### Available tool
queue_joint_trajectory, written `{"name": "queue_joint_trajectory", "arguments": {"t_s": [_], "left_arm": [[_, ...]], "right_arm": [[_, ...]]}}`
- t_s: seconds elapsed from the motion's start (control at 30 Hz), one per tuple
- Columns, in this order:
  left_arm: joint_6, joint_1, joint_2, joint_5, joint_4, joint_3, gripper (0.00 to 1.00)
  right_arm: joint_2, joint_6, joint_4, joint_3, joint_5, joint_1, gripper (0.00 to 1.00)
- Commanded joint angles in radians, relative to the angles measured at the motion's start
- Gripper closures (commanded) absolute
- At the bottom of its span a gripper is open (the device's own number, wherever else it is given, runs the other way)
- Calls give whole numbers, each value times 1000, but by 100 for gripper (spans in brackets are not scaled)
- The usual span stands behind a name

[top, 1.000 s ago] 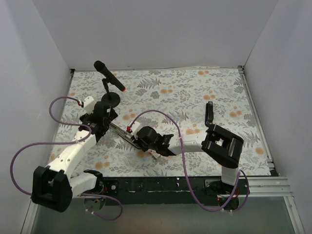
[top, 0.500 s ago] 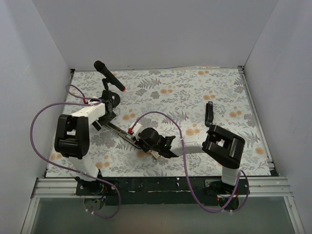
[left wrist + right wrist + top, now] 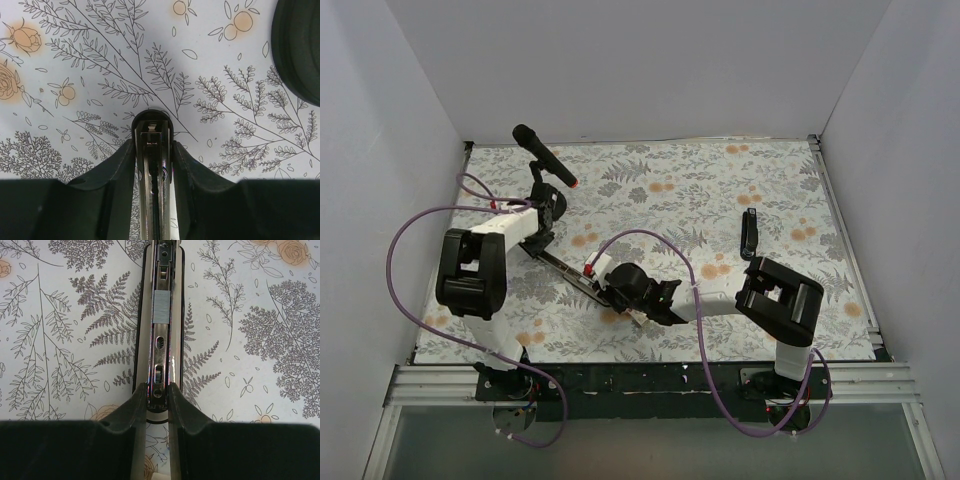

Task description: Load the staples into the stapler

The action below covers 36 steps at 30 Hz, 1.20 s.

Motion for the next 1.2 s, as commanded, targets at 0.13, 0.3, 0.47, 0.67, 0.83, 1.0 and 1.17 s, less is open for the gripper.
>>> {"name": "queue_joint_trajectory", "arguments": {"t_s": [0.13,0.3,0.47,0.67,0.83,1.0,1.17], "left_arm": [[-11,13,-142,3,-80,0,93],[-69,-28,-349,72,-62,-56,91],[-94,-106,-525,94,-52,-113,89],[-160,-226,-611,108,-62,-165,89],[-226,-286,-656,135,-34,-201,88],[-252,-320,-679,160,-6,-237,85],[-270,-341,-700,206,27,-260,82]], "right_arm": [[-37,-18,26,-30,20,0,99],[-24,-17,23,-19,24,-2,99],[-21,-14,24,-13,38,0,99],[-20,-2,26,-1,55,-3,99],[-12,12,31,11,58,-3,99],[-10,26,35,13,75,-5,97],[-23,34,75,-9,83,-7,91]]}}
